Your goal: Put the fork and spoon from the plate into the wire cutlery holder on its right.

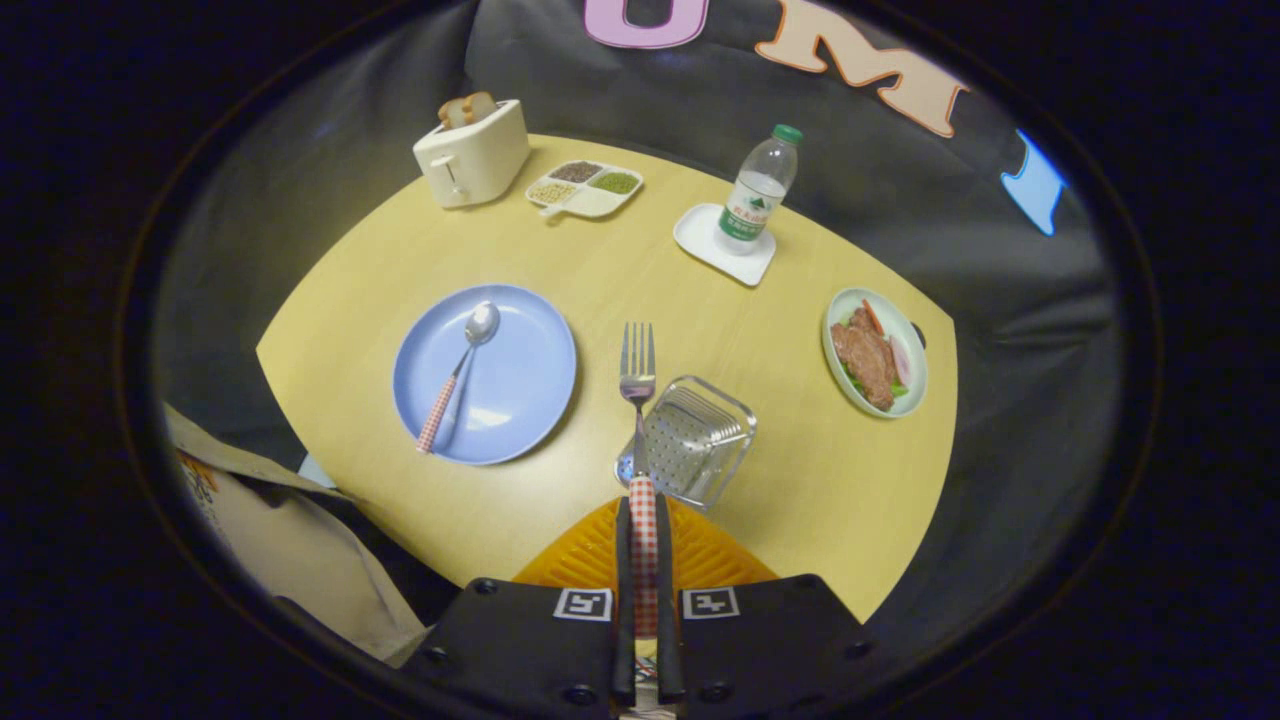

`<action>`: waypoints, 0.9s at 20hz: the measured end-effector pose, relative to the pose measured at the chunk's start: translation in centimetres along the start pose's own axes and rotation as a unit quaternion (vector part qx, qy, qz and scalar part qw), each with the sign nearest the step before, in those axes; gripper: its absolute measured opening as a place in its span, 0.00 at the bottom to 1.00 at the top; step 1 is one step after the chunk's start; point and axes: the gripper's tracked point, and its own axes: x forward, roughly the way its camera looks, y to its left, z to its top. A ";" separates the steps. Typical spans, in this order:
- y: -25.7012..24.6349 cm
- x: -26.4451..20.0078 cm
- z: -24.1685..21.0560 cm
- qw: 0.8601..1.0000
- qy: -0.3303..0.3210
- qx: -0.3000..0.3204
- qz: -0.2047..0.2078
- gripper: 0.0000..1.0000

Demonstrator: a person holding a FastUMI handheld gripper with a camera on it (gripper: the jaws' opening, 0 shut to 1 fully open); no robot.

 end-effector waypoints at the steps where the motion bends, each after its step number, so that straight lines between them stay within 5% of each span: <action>1: -0.2 -0.1 -0.6 1.000 0.010 -0.001 0.003 0.11; 18: -3.0 2.6 -4.0 0.986 0.158 -0.038 0.029 0.12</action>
